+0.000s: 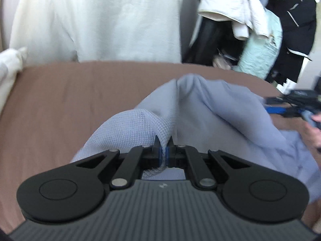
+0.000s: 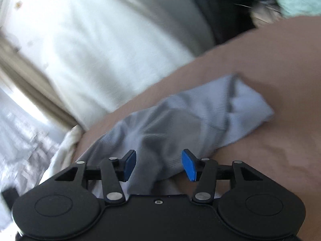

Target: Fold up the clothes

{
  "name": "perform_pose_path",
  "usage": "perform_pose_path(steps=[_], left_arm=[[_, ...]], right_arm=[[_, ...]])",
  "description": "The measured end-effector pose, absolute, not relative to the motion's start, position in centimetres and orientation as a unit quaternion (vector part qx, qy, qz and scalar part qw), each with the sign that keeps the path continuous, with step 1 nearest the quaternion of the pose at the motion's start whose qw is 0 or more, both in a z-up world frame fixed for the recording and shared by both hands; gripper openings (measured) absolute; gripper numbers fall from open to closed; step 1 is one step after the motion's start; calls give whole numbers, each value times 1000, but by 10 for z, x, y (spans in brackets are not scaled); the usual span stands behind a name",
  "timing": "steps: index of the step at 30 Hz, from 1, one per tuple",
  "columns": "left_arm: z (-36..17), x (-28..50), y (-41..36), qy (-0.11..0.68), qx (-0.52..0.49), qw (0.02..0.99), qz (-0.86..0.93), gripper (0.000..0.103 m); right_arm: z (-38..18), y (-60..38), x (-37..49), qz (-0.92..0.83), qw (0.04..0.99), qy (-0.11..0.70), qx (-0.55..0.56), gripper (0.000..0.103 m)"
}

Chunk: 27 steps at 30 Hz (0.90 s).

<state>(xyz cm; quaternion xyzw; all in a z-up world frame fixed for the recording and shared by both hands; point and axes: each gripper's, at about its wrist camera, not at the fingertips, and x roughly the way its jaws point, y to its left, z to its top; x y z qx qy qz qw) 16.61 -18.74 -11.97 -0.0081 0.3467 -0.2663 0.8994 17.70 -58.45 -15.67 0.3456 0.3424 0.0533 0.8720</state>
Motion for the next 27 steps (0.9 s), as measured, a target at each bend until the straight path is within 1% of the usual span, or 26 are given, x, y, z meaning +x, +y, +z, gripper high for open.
perform_pose_path(steps=[2, 4, 8, 10, 11, 12, 13, 15, 19, 21, 22, 24, 27], left_arm=[[-122, 157, -192, 339, 13, 905, -255, 3], [-121, 155, -193, 321, 18, 914, -250, 3], [-122, 154, -183, 320, -2, 913, -254, 3], [-121, 155, -179, 313, -2, 918, -244, 3], [-120, 158, -179, 312, -1, 920, -238, 3], [-118, 160, -179, 311, 1, 922, -232, 3], [-116, 163, -178, 311, 2, 923, -226, 3], [-110, 164, -173, 308, -11, 925, -223, 3], [-100, 154, -169, 293, -2, 928, -231, 3], [-93, 140, -173, 269, 18, 930, -249, 3], [-91, 133, -177, 262, 29, 930, -257, 3], [-92, 125, -182, 282, 39, 923, -260, 3], [-107, 120, -180, 340, 32, 907, -246, 3]], right_arm=[[-169, -590, 182, 5, 860, 373, 347, 59], [-177, -592, 188, -36, 853, 388, 348, 59], [-180, -582, 200, -23, 862, 360, 356, 59], [-187, -570, 211, -28, 872, 353, 339, 61], [-190, -563, 215, -41, 878, 351, 323, 58], [-194, -555, 219, -61, 884, 349, 304, 40], [-190, -549, 219, -72, 892, 345, 283, 19], [-173, -537, 214, -82, 907, 334, 242, 12], [-107, -527, 179, -78, 939, 263, 206, 11], [-75, -516, 158, -86, 946, 261, 172, 10], [-62, -510, 146, -98, 946, 270, 150, 10], [-52, -505, 126, -112, 933, 314, 133, 10], [-66, -513, 109, -113, 901, 394, 142, 11]])
